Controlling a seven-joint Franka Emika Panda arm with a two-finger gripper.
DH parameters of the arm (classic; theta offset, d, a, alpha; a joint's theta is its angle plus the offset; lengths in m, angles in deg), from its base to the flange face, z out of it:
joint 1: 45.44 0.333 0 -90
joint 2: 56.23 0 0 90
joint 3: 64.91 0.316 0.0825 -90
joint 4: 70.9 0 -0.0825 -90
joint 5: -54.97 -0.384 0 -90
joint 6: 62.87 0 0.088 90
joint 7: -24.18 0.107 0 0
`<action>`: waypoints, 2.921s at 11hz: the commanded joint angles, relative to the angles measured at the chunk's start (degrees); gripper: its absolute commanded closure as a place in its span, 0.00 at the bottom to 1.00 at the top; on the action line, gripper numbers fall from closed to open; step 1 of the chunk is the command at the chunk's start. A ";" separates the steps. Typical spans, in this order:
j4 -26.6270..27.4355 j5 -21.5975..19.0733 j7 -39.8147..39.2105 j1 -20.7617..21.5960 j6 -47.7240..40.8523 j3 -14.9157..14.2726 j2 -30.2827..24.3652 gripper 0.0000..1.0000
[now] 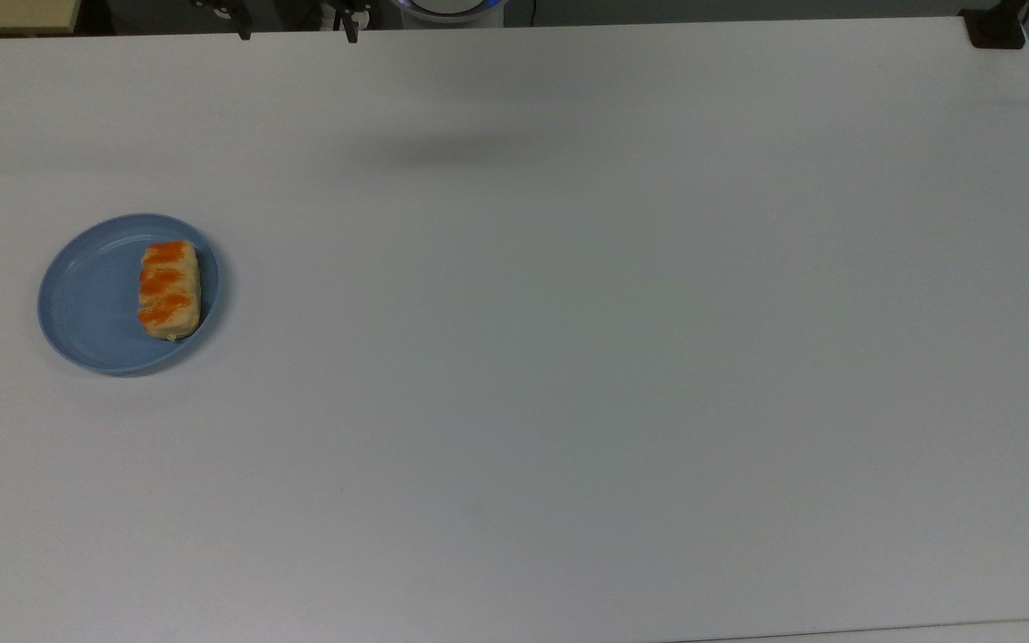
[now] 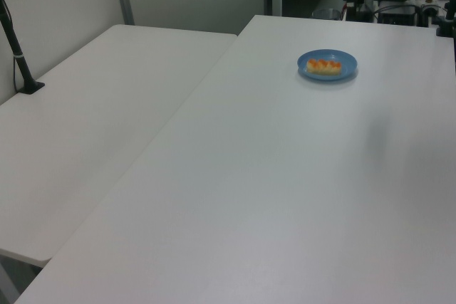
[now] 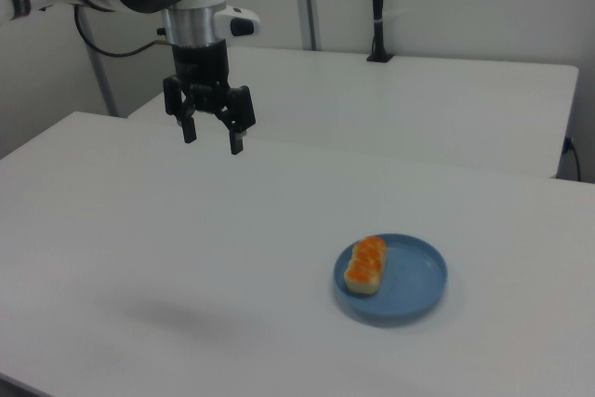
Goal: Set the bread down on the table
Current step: 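Move the open gripper down toward the bread on the blue plate, then lower the gripper around the bread and close it, then lift the bread off the plate and carry it beside the plate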
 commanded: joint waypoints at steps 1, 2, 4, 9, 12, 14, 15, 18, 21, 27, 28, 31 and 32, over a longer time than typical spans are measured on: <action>0.95 -0.81 0.39 -0.22 9.92 -2.77 1.69 0.00; 0.95 -0.91 0.47 -0.22 10.00 -2.97 1.63 0.00; 0.95 -0.91 0.56 -0.22 9.30 -2.71 1.37 0.00; 0.95 -0.99 0.39 -1.36 10.18 -2.44 2.33 0.00; 0.86 -0.73 0.56 -4.86 21.73 -3.06 9.33 0.00; 0.86 -0.56 0.21 -6.72 27.64 -3.49 14.09 0.00; 1.12 -0.38 -0.22 -8.03 30.19 -3.50 15.85 0.00; 1.47 -0.20 -7.84 -10.59 35.04 -4.54 20.35 0.00; 2.96 -0.03 -11.04 -10.51 36.44 -5.34 23.15 0.00; 4.81 0.06 -10.25 -9.28 43.49 -5.08 27.47 0.27; 4.81 -0.03 -10.16 -9.28 43.49 -5.08 27.30 0.46; 4.73 -0.47 -10.07 -9.28 42.35 -5.08 24.50 0.72; 4.55 -0.73 -10.07 -9.28 39.56 -4.99 22.74 0.72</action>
